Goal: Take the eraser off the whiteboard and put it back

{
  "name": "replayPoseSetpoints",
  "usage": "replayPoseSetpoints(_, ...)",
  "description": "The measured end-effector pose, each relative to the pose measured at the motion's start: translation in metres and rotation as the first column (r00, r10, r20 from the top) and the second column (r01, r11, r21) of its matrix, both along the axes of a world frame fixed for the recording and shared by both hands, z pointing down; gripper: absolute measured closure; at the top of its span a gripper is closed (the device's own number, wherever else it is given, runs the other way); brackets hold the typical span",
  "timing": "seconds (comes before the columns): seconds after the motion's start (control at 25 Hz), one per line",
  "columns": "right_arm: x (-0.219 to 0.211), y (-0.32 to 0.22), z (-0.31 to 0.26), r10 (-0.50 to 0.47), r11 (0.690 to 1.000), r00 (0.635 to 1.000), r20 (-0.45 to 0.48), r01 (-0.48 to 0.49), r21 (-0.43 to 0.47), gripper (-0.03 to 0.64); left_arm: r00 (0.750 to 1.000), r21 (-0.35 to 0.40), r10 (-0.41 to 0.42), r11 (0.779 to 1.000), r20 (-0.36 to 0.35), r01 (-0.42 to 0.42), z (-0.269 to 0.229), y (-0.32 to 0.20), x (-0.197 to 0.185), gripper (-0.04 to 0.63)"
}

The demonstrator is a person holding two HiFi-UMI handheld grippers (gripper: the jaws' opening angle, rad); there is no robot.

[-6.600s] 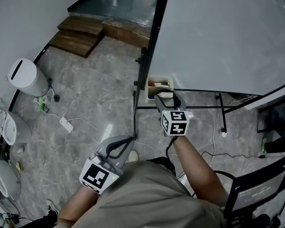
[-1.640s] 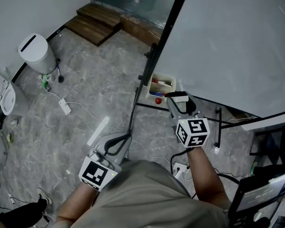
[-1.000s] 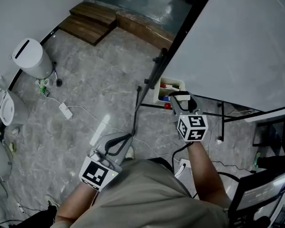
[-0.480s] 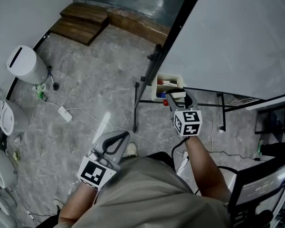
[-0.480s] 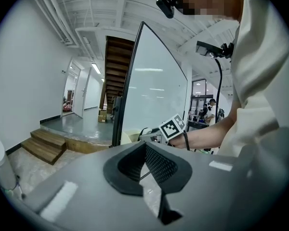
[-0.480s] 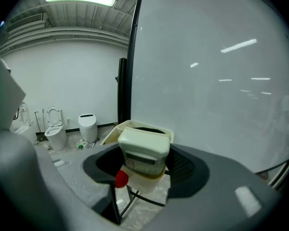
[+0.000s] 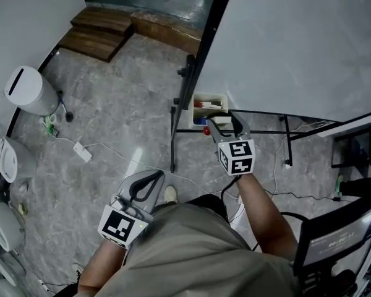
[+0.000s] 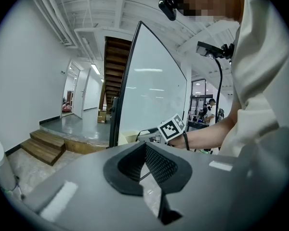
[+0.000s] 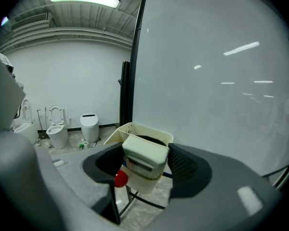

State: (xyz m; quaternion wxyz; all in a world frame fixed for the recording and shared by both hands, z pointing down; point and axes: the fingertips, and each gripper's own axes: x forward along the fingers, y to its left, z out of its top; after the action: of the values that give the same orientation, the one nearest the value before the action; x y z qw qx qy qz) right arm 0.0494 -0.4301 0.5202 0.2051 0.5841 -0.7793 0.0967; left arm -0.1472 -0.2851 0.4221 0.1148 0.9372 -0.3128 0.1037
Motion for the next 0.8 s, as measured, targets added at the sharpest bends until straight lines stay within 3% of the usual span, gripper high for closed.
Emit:
replayPoseSetpoints(0.4,0.004,0.033,-0.055,-0.112,0.989,0.994,0.017,0.109,0.104,0.334,1.000,0.033,-0.020,0.999,0.010,0.020,-0.014,0.023,0.042,0.589)
replayPoseSetpoints(0.8,0.042,0.141,-0.084,-0.304,0.948,0.953,0.016,0.301,0.107,0.334,0.993,0.066,-0.121,0.991,0.005,0.120,-0.032,0.088,0.108,0.589)
